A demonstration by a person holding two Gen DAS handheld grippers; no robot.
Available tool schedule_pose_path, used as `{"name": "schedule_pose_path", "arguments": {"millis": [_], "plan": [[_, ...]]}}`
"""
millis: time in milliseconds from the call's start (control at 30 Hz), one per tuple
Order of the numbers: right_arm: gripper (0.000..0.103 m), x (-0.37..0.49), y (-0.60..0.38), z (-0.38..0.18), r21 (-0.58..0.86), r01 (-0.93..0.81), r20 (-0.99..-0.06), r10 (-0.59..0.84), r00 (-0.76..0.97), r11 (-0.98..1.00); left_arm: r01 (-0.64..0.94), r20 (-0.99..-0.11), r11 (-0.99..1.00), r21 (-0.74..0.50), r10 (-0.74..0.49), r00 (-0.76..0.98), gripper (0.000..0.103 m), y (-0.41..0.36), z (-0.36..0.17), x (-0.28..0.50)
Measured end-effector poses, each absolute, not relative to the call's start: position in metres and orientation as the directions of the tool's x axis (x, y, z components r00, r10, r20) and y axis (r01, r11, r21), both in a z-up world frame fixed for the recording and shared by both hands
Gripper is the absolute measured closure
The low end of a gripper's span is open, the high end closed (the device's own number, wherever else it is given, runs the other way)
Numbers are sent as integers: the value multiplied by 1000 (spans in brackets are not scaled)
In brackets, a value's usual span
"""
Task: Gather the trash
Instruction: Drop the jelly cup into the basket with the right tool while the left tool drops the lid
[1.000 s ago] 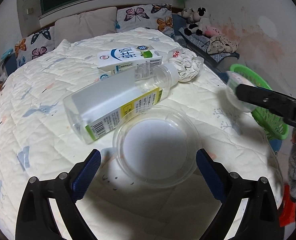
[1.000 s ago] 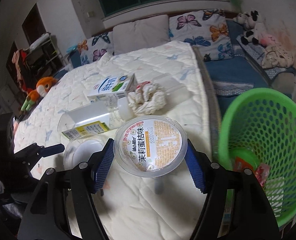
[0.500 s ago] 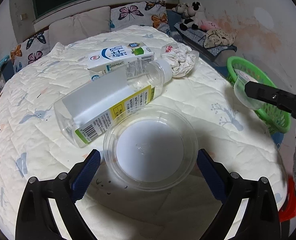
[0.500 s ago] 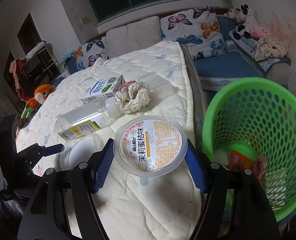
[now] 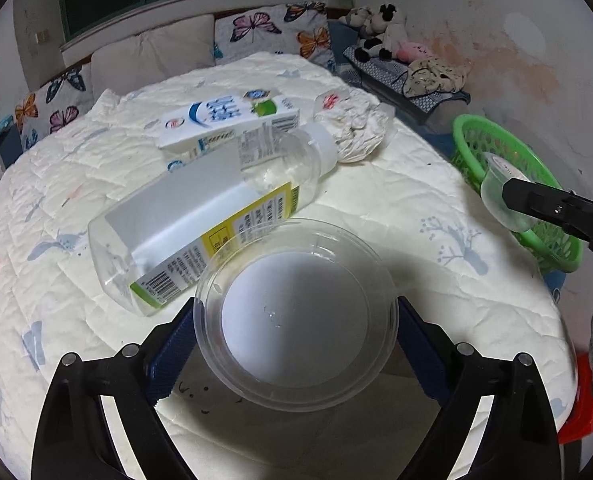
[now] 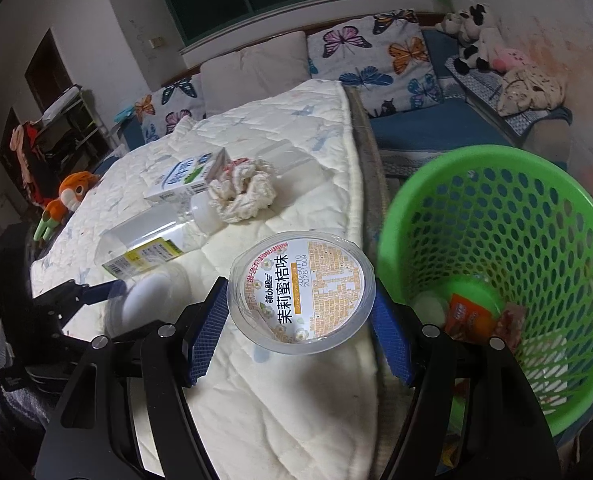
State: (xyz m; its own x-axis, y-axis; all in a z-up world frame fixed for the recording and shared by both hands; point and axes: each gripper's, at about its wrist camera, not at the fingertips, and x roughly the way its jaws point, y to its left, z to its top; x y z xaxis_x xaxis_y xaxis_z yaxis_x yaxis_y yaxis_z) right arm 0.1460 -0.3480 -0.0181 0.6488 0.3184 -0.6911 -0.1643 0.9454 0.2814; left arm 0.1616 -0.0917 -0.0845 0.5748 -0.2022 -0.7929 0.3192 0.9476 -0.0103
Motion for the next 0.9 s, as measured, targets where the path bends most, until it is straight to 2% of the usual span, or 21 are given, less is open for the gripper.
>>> {"name": "schedule_pose_path", "arguments": {"millis": [333,567,700,900], "plan": [[34,137,-401,-27,251,-39,-716,213,664,967,366,-751,928,-73,-292,592,13,-109,-53,159],[33,131,-443,-34,232,60,-734,135,665,971,445,-722,893,-64,-349,598,13,-149,-28,167],[27,128,-462,-36,223,101,-738,100,668,970,493,-711,868,-48,-377,594,13,-180,-19,174],[24,120,-485,-37,232,148,-737,74,671,961,544,-713,838,-44,-408,570,13,-221,-16,183]]}}
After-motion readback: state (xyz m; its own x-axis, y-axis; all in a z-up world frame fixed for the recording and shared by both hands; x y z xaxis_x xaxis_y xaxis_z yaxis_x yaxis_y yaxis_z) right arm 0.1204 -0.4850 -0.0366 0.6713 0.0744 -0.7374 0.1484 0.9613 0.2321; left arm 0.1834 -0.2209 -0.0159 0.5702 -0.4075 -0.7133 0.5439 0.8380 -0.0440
